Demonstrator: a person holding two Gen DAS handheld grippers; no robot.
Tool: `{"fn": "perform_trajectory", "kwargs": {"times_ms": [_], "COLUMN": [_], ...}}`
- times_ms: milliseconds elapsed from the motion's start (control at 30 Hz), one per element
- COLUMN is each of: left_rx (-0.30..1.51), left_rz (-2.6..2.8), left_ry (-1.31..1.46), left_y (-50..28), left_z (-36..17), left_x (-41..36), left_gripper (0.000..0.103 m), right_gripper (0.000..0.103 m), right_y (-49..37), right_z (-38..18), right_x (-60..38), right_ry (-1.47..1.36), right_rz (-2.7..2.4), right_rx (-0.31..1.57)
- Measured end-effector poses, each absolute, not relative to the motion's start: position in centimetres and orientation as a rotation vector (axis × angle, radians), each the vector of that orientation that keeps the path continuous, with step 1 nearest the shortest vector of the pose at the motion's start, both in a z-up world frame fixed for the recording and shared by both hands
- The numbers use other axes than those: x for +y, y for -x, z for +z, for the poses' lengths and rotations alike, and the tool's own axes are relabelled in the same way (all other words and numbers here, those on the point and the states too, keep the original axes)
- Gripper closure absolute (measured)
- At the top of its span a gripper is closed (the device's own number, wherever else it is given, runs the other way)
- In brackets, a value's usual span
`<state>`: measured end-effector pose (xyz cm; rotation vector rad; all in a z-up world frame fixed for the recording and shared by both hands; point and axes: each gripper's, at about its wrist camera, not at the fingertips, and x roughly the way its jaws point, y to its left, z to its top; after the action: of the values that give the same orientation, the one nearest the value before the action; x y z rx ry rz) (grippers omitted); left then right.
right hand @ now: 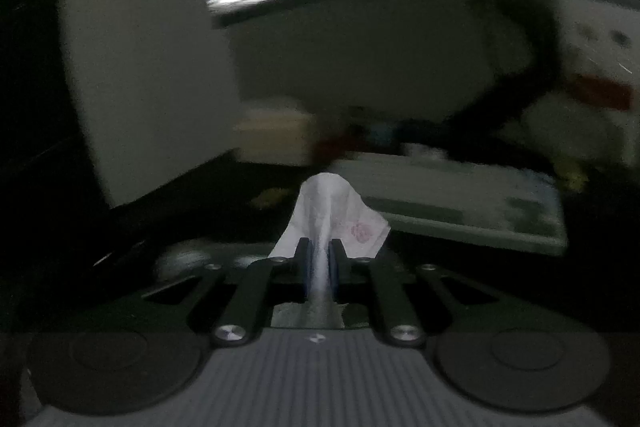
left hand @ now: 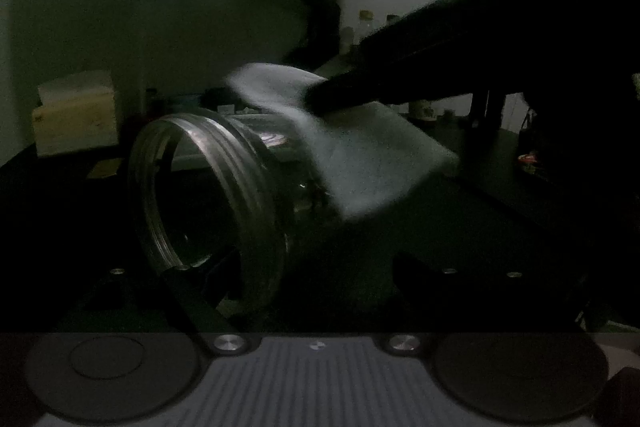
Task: Clean container
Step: 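Lift the tissue and wipe the jar body again with the right tool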
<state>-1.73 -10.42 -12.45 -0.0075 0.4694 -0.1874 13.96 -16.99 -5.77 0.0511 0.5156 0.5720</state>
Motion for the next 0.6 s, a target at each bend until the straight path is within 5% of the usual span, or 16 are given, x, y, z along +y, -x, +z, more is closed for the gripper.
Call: {"fn": "perform_trajectory", "kwargs": {"times_ms": [200, 300, 400, 433, 600], "left_rx": [0.480, 0.465, 0.432, 0.423, 0.369], "left_rz": [-0.242, -0.257, -0.249, -0.241, -0.331], "left_ry": [0.001, -0.028, -0.038, -0.037, 0.026], "left_y": [0.9, 0.5, 0.5, 0.5, 0.6], "left_z": [-11.8, -11.7, -12.1, -12.2, -11.6], "left_x": [-8.1, -7.2, -7.3, -7.3, -6.8], "left_gripper": [0.021, 0.031, 0.056, 0.072, 0.092], "right_gripper": [0.094, 0.096, 0.096, 0.096, 0.095], "right_y": [-12.7, -11.7, -10.7, -10.4, -9.1], "right_z": [-5.5, -5.4, -4.4, -4.0, -3.2], "right_x": [-16.9, -17.3, -19.2, -20.0, -22.7], "right_ry": [-0.047, -0.057, -0.124, -0.141, -0.195], "right_rz": [0.627, 0.635, 0.609, 0.603, 0.579], "right_rx": [0.504, 0.501, 0.467, 0.451, 0.446]}}
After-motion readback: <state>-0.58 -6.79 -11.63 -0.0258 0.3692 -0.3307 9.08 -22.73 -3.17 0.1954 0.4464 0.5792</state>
